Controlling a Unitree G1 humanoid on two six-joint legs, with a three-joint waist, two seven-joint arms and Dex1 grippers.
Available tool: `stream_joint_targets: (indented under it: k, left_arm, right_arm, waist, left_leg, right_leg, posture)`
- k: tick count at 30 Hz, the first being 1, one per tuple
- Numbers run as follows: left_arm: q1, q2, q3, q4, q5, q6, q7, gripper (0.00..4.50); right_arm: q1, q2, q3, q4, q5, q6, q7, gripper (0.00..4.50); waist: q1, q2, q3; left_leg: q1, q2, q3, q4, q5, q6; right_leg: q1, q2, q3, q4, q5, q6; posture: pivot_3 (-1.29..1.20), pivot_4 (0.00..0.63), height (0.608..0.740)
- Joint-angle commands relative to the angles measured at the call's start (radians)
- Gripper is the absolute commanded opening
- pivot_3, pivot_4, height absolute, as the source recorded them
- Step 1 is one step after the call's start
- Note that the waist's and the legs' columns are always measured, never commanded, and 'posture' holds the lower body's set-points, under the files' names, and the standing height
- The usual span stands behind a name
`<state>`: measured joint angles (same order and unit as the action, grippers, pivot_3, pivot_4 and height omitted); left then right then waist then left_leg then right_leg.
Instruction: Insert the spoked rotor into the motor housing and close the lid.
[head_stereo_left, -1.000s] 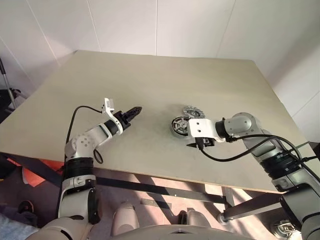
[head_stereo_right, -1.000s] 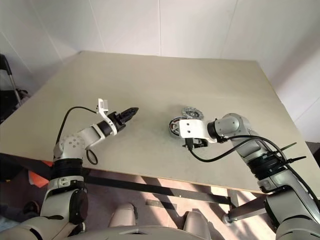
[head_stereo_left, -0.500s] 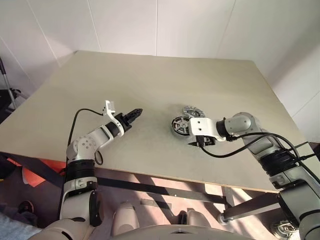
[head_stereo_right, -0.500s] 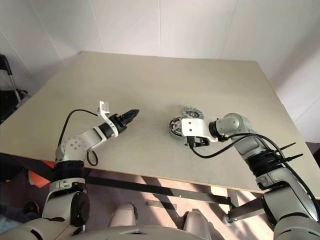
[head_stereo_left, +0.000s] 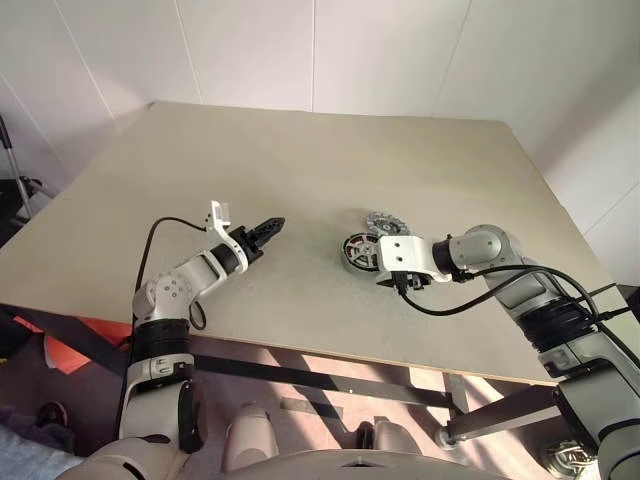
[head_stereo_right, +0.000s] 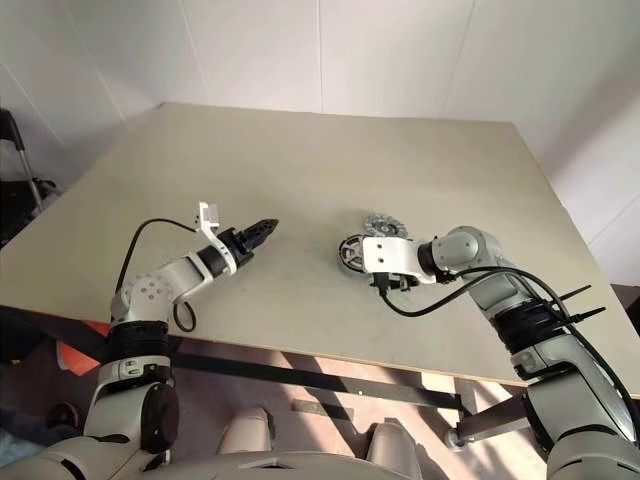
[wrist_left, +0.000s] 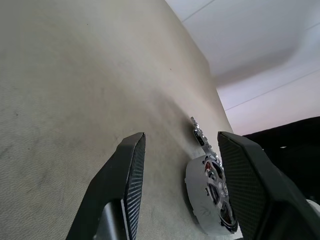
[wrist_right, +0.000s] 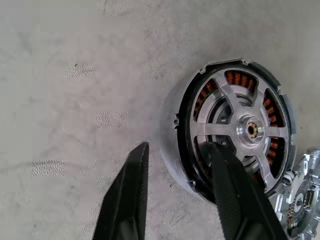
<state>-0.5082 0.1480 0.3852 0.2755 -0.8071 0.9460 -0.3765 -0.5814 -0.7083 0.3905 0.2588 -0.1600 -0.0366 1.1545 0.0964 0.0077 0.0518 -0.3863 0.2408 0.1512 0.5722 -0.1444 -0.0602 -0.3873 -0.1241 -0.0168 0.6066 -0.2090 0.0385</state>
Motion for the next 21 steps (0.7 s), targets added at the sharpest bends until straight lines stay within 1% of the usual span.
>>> stream_joint_targets:
  k: [1,2,4,9,13,14,16,19,21]
  left_arm:
    - [-0.016,0.009,0.007,-0.022,-0.014,-0.008,0.001,2.44]
    - [-0.015,0.010,0.008,-0.024,-0.014,-0.008,0.002,2.44]
    - [-0.015,0.012,0.010,-0.025,-0.015,-0.008,0.004,2.44]
    - [-0.015,0.015,0.012,-0.022,-0.015,-0.012,0.007,2.44]
    - [-0.012,0.014,0.010,-0.021,-0.012,-0.016,0.007,2.44]
    - [-0.011,0.013,0.009,-0.021,-0.011,-0.017,0.008,2.44]
    - [-0.006,0.011,0.008,-0.024,-0.010,-0.018,0.009,2.44]
    - [0.000,0.009,0.006,-0.029,-0.009,-0.020,0.011,2.44]
    - [0.006,0.010,0.010,-0.032,-0.010,-0.021,0.014,2.44]
  right_arm:
    - [-0.022,0.018,0.004,0.037,-0.024,0.003,-0.007,0.86]
    - [-0.026,0.022,0.005,0.044,-0.029,0.001,-0.012,0.45]
    - [-0.030,0.027,0.004,0.050,-0.034,0.001,-0.016,0.02]
    - [-0.028,0.028,-0.003,0.053,-0.033,0.008,-0.023,0.01]
    - [-0.032,0.040,-0.031,0.019,-0.012,0.080,-0.044,0.01]
    - [-0.032,0.046,-0.047,-0.013,0.017,0.122,-0.033,0.01]
    - [-0.047,0.069,-0.094,-0.101,0.092,0.267,-0.021,0.01]
    - [-0.079,0.102,-0.137,-0.178,0.126,0.444,-0.055,0.01]
    - [-0.134,0.152,-0.173,-0.216,0.146,0.643,-0.119,0.01]
  waist:
    - [0.000,-0.001,-0.001]
    - [-0.003,-0.001,-0.001]
    - [-0.005,-0.001,-0.001]
    - [-0.003,-0.002,0.000]
    - [-0.004,-0.002,0.000]
    - [-0.005,-0.002,0.000]
    - [-0.004,-0.001,0.001]
    - [-0.003,0.000,0.002]
    - [-0.004,0.000,0.002]
  left_leg:
    - [0.000,0.000,0.000,0.000,0.000,0.000]
    - [0.000,0.001,0.000,0.000,0.000,0.000]
    - [0.001,0.001,0.000,0.000,0.000,0.000]
    - [0.002,0.001,0.000,0.000,0.000,0.000]
    - [0.002,0.001,0.000,0.000,0.000,0.000]
    - [0.002,0.001,0.000,0.000,0.000,0.000]
    - [0.002,0.001,0.000,0.000,0.000,0.000]
    - [-0.001,0.000,0.000,0.000,0.000,0.000]
    - [-0.001,0.000,0.000,0.000,0.000,0.000]
  right_leg:
    - [0.000,0.000,0.000,0.000,0.000,0.000]
    - [0.000,0.000,0.000,0.000,0.000,0.000]
    - [0.000,0.000,0.000,0.000,0.001,-0.001]
    - [0.000,0.000,0.000,0.000,0.000,0.000]
    - [0.000,0.000,0.000,0.000,-0.001,0.002]
    - [0.000,0.000,0.000,0.000,-0.001,0.002]
    - [-0.001,0.001,0.000,0.000,-0.001,0.003]
    - [-0.003,0.001,0.001,0.000,0.002,-0.003]
    - [-0.004,0.001,0.001,0.001,0.002,-0.003]
  posture:
    - [0.00,0.000,0.740]
    - [0.00,0.000,0.740]
    - [0.00,0.000,0.740]
    - [0.00,0.000,0.740]
    - [0.00,0.000,0.740]
    - [0.00,0.000,0.740]
    - [0.00,0.000,0.740]
    - [0.00,0.000,0.740]
    - [0.00,0.000,0.740]
